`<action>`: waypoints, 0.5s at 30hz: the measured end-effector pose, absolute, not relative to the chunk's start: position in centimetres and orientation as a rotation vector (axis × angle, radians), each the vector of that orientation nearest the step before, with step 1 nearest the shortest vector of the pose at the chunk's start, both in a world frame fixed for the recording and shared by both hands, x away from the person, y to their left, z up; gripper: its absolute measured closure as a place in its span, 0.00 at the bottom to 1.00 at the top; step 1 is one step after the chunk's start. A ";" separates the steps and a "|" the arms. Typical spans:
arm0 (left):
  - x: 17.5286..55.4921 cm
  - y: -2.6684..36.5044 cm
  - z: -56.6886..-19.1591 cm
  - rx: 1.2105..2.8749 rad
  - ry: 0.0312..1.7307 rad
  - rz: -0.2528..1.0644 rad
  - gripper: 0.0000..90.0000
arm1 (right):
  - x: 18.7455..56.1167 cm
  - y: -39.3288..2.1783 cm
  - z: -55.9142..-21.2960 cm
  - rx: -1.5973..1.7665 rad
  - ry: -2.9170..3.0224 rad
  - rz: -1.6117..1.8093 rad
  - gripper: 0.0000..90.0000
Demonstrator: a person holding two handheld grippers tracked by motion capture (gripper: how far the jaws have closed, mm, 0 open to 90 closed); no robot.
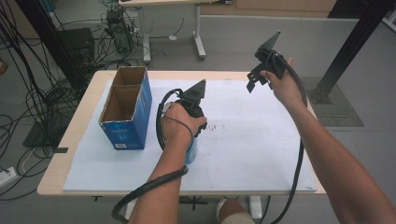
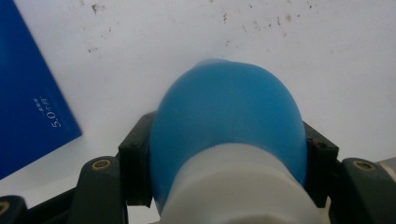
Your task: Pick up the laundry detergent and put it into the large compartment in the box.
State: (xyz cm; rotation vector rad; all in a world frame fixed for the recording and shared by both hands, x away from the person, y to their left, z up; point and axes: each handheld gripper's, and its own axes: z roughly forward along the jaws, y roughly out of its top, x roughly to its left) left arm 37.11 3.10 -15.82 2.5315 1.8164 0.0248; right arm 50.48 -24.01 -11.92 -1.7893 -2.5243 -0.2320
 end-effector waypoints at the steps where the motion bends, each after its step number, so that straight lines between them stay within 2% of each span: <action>1: 37.1 3.1 -15.8 2.532 1.816 0.028 0.42 | 50.5 -24.0 -11.9 -1.790 -2.524 -0.231 0.10; 15: 37.1 2.9 -15.8 2.537 1.816 0.029 0.42 | 50.5 -23.8 -12.1 -1.786 -2.527 -0.223 0.10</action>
